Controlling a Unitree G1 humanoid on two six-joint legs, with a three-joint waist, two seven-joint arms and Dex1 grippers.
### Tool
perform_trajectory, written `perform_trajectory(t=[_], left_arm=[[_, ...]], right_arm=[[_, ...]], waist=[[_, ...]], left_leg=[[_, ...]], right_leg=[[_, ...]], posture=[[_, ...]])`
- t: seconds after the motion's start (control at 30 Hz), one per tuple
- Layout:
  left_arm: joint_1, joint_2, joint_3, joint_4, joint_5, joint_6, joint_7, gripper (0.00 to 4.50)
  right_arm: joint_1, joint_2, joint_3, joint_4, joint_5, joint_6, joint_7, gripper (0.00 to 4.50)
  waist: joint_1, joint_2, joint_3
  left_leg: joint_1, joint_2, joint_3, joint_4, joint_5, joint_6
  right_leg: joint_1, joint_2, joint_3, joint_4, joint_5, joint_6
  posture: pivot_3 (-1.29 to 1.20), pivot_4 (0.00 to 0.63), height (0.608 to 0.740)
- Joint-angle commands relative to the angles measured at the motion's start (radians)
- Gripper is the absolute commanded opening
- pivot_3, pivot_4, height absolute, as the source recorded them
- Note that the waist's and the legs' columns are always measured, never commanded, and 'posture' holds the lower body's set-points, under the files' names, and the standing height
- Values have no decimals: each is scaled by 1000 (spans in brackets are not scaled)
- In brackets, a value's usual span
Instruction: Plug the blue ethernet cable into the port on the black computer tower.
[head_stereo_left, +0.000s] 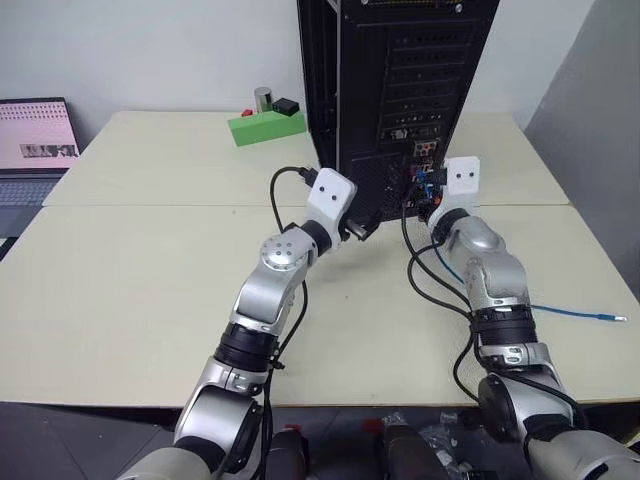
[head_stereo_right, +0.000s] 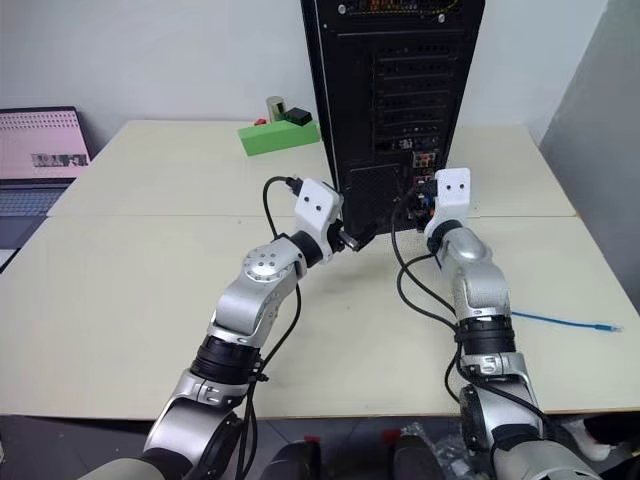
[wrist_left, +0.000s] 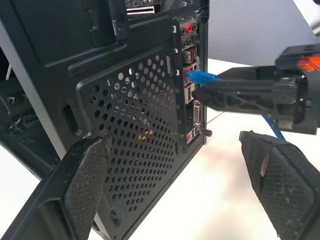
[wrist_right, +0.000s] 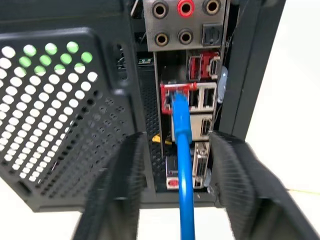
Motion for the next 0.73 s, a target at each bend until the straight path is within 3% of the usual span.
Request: perform_trajectory(t=[0.03, 0.27, 0.47, 0.73], left_arm=[[-22, -4, 15, -50, -24, -27, -20, 4339], [-23, 37, 9, -82, -38, 30, -77, 4339], [4, 119, 36, -147, -73, 88, -145, 4339], [19, 290, 113, -208, -168, 157, -292, 4339]], right_arm=[[37, -49, 2, -135, 33, 34, 66, 3100], [140, -237, 14, -333, 116, 91, 312, 4476], [201, -397, -49, -366, 207, 32, 514, 4476], [231, -481, -135, -343, 336, 46, 661, 4476]], waist=[[1, 0, 0], [3, 0, 0], [1, 0, 0], [1, 0, 0]], left_leg=[[0, 0, 0, 0, 0, 0], [0, 0, 0, 0, 0, 0], [0, 0, 0, 0, 0, 0], [0, 0, 0, 0, 0, 0]], right_leg=[[0, 0, 0, 0, 0, 0], [0, 0, 0, 0, 0, 0], [0, 0, 0, 0, 0, 0], [1, 0, 0, 0, 0, 0]], posture=[[0, 150, 740], [0, 150, 740], [0, 150, 740], [0, 150, 740]])
